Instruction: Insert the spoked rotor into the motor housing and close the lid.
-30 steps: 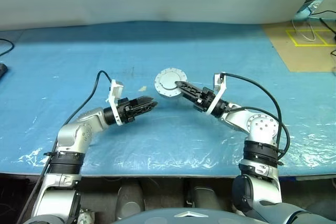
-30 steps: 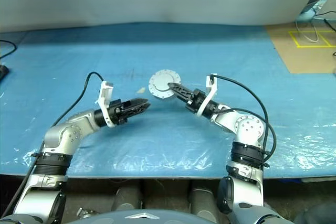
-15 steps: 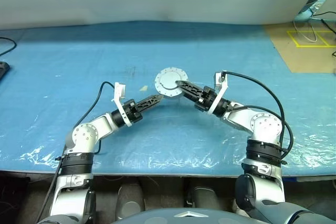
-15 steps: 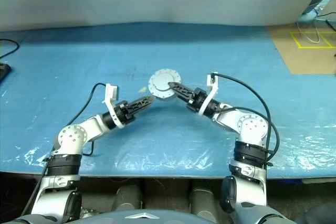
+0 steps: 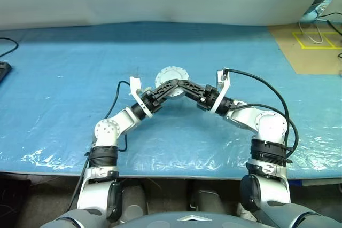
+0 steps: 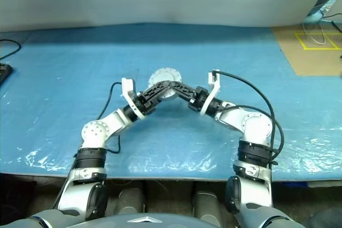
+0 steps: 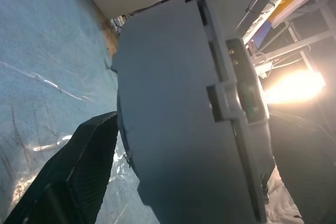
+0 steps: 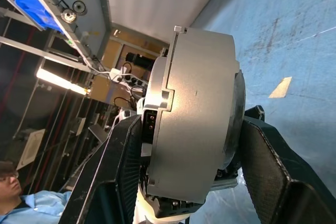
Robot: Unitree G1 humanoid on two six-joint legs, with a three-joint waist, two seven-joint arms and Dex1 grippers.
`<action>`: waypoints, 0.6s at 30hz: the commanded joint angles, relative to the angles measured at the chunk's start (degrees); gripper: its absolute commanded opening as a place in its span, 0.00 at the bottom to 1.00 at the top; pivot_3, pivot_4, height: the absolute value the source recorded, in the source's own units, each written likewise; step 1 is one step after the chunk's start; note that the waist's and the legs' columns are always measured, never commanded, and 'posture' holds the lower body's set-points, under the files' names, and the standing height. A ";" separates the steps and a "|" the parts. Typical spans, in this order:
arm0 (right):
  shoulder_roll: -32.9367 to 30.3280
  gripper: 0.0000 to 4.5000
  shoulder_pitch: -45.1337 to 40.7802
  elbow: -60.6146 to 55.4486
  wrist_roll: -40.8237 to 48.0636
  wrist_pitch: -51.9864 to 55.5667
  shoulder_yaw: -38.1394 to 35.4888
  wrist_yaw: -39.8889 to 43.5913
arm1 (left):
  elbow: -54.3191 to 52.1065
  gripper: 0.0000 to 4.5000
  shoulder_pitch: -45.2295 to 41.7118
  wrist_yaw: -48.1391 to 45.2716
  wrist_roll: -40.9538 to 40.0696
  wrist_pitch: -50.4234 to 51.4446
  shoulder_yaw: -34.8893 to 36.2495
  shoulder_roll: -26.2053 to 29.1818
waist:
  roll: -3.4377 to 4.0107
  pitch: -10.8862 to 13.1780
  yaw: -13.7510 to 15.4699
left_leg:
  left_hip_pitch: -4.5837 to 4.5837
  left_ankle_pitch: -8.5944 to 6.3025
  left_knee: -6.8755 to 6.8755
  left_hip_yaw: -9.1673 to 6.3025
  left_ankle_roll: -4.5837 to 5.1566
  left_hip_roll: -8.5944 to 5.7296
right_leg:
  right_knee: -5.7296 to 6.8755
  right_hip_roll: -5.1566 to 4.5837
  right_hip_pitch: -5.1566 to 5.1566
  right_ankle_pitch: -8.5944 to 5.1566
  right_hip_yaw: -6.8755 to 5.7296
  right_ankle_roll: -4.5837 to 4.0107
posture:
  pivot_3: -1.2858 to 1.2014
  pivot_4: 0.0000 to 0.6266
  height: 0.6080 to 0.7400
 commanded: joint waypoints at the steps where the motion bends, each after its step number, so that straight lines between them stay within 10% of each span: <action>1: 0.72 0.53 -1.83 -3.02 4.32 -0.74 0.14 1.08 | 2.66 0.99 -2.04 0.58 1.20 -2.00 0.19 -1.58 | 0.00 0.00 -0.02 | 0.00 0.00 0.08 -0.01 0.00 0.01 | 0.06 0.00 0.00 0.00 0.01 0.00 | 0.52 0.24 1.00; 6: 0.73 0.53 -1.70 -2.83 4.40 -1.00 -0.09 0.33 | 5.42 0.99 -3.04 0.94 2.78 -4.55 0.82 -2.71 | -0.04 0.03 -0.03 | -0.01 0.00 0.25 -0.01 0.00 0.00 | 0.10 -0.03 0.00 0.00 0.05 0.00 | 0.52 0.24 1.00; 12: 0.92 0.53 -2.13 -1.56 4.04 -1.51 -0.32 -0.58 | 5.73 0.66 -2.16 0.49 4.04 -4.14 0.38 -1.93 | -0.08 0.06 -0.06 | -0.05 0.00 0.23 -0.03 0.00 0.00 | 0.10 -0.01 -0.01 0.01 0.04 0.02 | 0.52 0.24 1.00; 18: 1.12 0.53 -2.73 -0.30 1.25 -2.44 0.74 -1.84 | 2.94 0.63 -1.86 -2.53 1.72 -1.37 0.06 -1.19 | -0.10 0.09 -0.08 | -0.06 0.00 0.22 -0.04 0.00 0.00 | 0.10 -0.02 -0.01 0.01 0.02 0.01 | 0.52 0.24 1.00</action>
